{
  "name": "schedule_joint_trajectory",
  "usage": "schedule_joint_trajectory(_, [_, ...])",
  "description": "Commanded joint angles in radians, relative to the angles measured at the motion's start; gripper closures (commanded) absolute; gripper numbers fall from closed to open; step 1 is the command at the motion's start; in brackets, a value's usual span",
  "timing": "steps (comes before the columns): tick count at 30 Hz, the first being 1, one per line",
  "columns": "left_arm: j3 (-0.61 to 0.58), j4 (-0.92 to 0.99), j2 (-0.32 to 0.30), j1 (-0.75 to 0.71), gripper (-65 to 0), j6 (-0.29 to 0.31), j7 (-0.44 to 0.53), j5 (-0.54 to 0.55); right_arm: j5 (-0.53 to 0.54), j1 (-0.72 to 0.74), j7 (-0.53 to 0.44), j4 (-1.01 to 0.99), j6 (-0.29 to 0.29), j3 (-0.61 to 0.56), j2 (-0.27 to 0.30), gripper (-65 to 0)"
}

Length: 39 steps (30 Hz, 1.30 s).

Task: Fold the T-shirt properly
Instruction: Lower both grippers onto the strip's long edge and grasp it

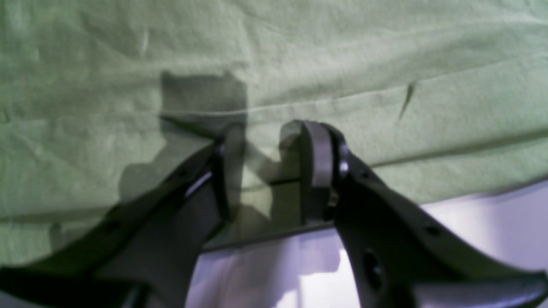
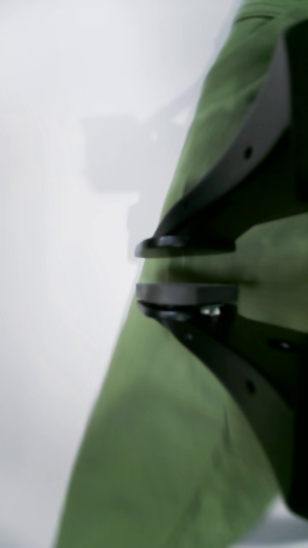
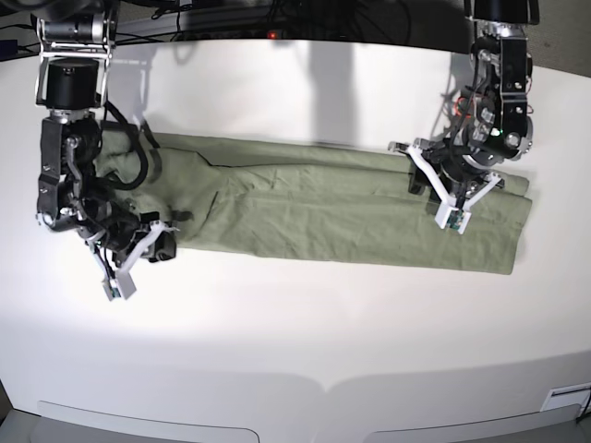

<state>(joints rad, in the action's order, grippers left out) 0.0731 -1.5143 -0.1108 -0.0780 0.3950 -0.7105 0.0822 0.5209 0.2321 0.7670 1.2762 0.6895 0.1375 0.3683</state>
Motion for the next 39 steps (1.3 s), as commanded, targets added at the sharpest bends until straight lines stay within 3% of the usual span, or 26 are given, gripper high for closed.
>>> schedule_joint_trajectory(1, [0.005, -0.010, -0.007, 0.006, -21.9, -0.007, -0.020, -0.004, 0.049, 0.028, 0.022, 0.064, 0.009, 0.006, 0.014, -11.1])
schedule_joint_trajectory(3, [0.005, -0.010, -0.007, 0.006, -21.9, -0.007, -0.023, -0.004, 0.090, 0.007, 0.102, 0.172, 0.009, 0.008, 0.014, -11.1])
schedule_joint_trajectory(7, [0.005, -0.010, -0.009, 0.006, -21.9, -0.007, -0.022, -0.003, 0.084, -0.084, 0.153, 0.409, 0.009, 0.031, 0.013, -11.1])
schedule_joint_trajectory(9, [0.005, -0.010, -0.009, 0.006, -21.9, -0.007, -0.022, -0.003, 0.081, -0.141, 0.171, 0.486, -0.062, 0.059, 0.013, -11.1])
schedule_joint_trajectory(16, [0.005, -0.010, -0.008, 0.006, -21.9, -0.007, -0.022, 0.006, -0.002, -0.327, 0.154, 0.506, -0.085, 0.186, -0.054, -11.1])
schedule_joint_trajectory(23, [0.005, -0.010, -0.008, 0.006, -21.9, -0.008, -0.027, 0.031, -0.199, -0.332, 0.075, 0.340, -0.098, 0.196, -0.142, -11.1])
schedule_joint_trajectory(32, [0.005, -0.010, -0.009, 0.015, -21.9, -0.060, -0.033, 0.019, -0.209, -0.131, 0.040, -0.017, -0.107, 0.191, -0.138, -11.1])
schedule_joint_trajectory(36, [0.005, -0.010, -0.009, 0.014, -21.9, -0.060, -0.033, 0.019, -0.268, -0.056, 0.030, -0.077, -0.107, 0.153, -0.136, -11.1])
schedule_joint_trajectory(39, [0.005, -0.013, -0.009, 0.023, -21.9, -0.060, -0.034, 0.023, -0.251, -0.041, 0.027, -0.074, -0.106, 0.120, -0.130, -11.1])
